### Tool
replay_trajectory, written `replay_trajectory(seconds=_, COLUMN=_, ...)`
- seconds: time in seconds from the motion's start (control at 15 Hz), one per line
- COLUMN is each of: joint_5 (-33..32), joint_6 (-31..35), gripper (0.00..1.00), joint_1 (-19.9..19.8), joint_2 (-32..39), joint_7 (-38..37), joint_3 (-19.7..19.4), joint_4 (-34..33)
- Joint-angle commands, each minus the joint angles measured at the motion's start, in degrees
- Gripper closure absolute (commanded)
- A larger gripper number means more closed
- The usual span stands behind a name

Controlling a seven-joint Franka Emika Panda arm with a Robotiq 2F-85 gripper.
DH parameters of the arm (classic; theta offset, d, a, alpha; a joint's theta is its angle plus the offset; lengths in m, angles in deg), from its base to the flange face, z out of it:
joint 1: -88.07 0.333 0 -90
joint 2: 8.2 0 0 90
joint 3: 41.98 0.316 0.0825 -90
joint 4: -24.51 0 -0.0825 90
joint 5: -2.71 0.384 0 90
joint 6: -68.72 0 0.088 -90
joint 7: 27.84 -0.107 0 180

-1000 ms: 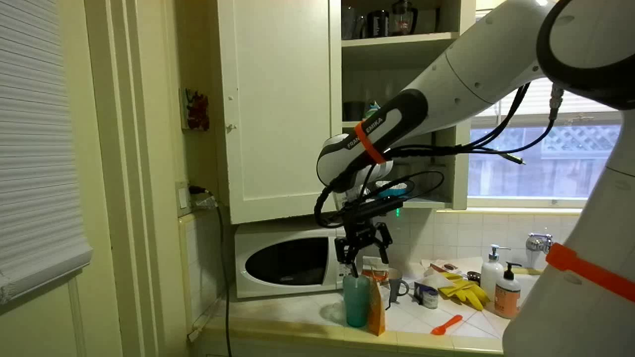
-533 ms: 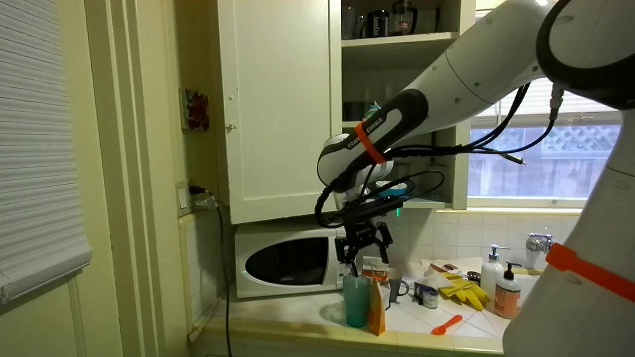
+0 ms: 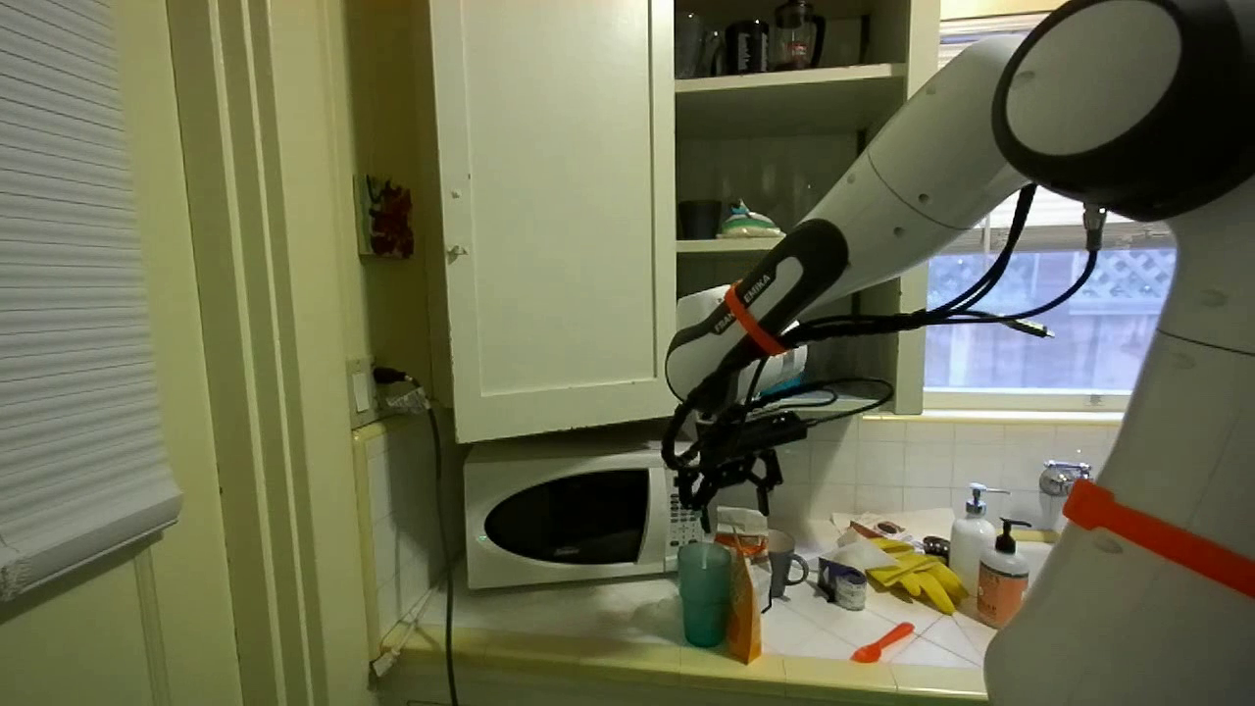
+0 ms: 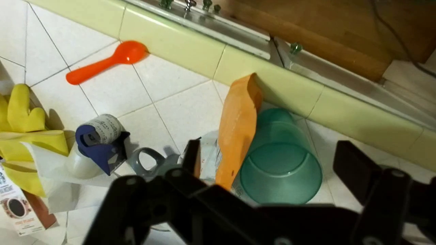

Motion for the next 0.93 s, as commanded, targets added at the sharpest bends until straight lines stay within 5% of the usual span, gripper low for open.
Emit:
replay_trajectory(seconds=0.0, joint_5=-0.4, joint_6=8.8, gripper=0.0, joint_1=-0.9, joint_2=2.1, joint_7=-1.9, joint_3=-1.6, joint_4=2.2)
replay_trajectory(seconds=0.87, joint_5=-0.2, joint_6=10.1, gripper=0.0, joint_1=-1.4, joint_2=5.3, joint_7=-4.0, joint_3=-2.7, joint_4=1.0)
